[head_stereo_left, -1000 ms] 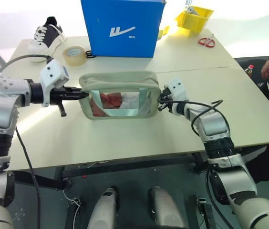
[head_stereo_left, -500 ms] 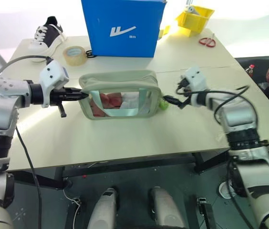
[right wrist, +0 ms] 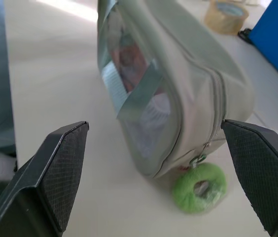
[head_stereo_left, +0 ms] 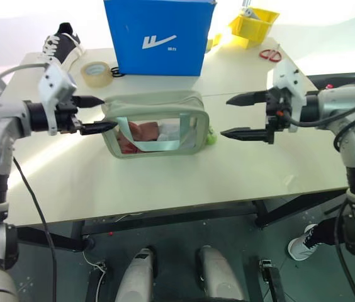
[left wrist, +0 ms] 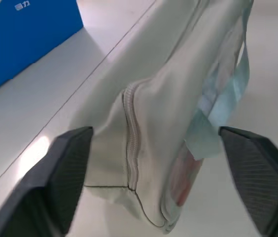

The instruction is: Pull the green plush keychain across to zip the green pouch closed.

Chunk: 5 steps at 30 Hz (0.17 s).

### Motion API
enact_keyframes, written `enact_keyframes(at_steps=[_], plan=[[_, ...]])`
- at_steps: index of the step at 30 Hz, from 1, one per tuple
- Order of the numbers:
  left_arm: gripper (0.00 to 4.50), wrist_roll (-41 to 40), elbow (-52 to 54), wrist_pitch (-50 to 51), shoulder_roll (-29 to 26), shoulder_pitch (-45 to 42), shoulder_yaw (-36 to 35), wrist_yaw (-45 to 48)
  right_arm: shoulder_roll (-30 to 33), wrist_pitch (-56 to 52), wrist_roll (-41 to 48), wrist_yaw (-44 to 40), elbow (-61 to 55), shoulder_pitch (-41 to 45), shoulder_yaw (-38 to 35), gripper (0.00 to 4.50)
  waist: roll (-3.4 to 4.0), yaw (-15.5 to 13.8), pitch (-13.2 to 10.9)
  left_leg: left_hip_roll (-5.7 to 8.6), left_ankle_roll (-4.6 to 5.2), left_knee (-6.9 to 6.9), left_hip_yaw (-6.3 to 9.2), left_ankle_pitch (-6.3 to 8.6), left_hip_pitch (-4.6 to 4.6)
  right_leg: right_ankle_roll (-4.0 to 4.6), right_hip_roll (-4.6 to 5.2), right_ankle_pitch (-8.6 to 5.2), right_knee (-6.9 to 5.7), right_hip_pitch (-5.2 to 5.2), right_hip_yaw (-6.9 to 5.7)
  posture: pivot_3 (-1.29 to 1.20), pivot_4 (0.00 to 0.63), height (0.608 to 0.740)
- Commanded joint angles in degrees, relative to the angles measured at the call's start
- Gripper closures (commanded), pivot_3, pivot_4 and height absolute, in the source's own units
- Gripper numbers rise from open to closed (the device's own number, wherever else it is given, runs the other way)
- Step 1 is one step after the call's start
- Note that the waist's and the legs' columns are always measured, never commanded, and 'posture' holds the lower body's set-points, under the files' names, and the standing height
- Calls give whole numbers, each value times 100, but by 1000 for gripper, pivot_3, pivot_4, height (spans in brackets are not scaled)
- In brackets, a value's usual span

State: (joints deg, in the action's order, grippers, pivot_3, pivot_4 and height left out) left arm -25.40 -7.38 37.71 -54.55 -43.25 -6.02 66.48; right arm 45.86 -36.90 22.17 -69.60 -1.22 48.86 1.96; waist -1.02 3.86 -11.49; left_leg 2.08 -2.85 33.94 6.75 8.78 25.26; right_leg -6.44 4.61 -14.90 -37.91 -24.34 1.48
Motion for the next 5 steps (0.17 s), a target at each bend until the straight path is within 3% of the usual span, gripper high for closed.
enact_keyframes(at_steps=[1, 5], plan=[[73, -416, 87, 518, -365, -305, -627, -49, 64, 107, 40, 96, -77, 211, -162, 0, 0, 0, 0, 0, 0, 0, 0, 0, 0, 0, 0, 0, 0, 0, 0, 0, 150, 740], [73, -458, 131, 513, -682, -22, -890, 12, 92, 92, 81, 119, -14, 302, -180, 0, 0, 0, 0, 0, 0, 0, 0, 0, 0, 0, 0, 0, 0, 0, 0, 0, 150, 740]])
